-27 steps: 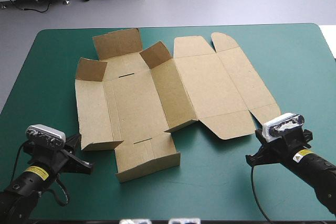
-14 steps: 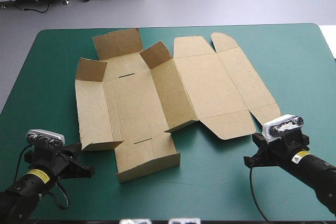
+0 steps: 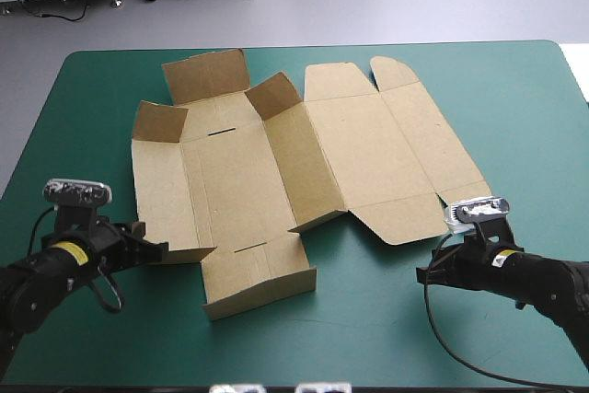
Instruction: Fold the box
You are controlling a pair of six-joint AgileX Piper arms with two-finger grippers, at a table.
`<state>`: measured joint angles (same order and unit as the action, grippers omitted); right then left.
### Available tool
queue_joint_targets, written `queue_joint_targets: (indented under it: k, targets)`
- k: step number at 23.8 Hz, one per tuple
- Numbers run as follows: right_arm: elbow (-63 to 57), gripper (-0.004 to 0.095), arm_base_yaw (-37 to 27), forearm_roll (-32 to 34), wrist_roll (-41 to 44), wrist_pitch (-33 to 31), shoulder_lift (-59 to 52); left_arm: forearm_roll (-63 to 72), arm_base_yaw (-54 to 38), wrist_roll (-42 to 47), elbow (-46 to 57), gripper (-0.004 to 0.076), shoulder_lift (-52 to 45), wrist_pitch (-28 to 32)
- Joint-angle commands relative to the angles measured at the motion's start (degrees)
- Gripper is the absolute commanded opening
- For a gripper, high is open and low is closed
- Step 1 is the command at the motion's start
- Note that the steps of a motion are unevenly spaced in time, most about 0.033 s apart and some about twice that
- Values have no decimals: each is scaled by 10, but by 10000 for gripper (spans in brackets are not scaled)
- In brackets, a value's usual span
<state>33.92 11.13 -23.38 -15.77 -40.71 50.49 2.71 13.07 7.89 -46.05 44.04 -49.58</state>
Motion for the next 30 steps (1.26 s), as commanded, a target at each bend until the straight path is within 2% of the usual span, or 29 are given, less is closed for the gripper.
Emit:
queue_joint_targets:
  k: [1,5,7,12,14,17,19,27,30]
  targets:
    - [50,-4,-1,-10,-2,1,17,6,2,5,-79,207,61,37]
    - [77,-4,-1,-10,-2,-3,18,49,2,0,-103,438,136,17]
    - [81,-4,-1,-10,-2,-6,18,75,-15,-5,-103,488,163,10]
    - [81,-6,-1,-9,-4,-14,18,191,-112,-108,-103,488,179,0]
    - [81,-6,-1,-9,-4,-14,18,259,-202,-187,-103,489,181,-49]
    - [81,-6,-1,-10,-4,-15,18,326,-305,-257,-102,489,186,-114]
    - [81,-6,-1,-10,-5,-15,18,361,-339,-275,-98,489,189,-112]
    - [81,-6,-1,-15,-5,-24,20,323,-363,-284,-59,489,232,-107]
    - [81,-6,-1,-15,-5,-23,20,331,-363,-301,-30,489,276,-83]
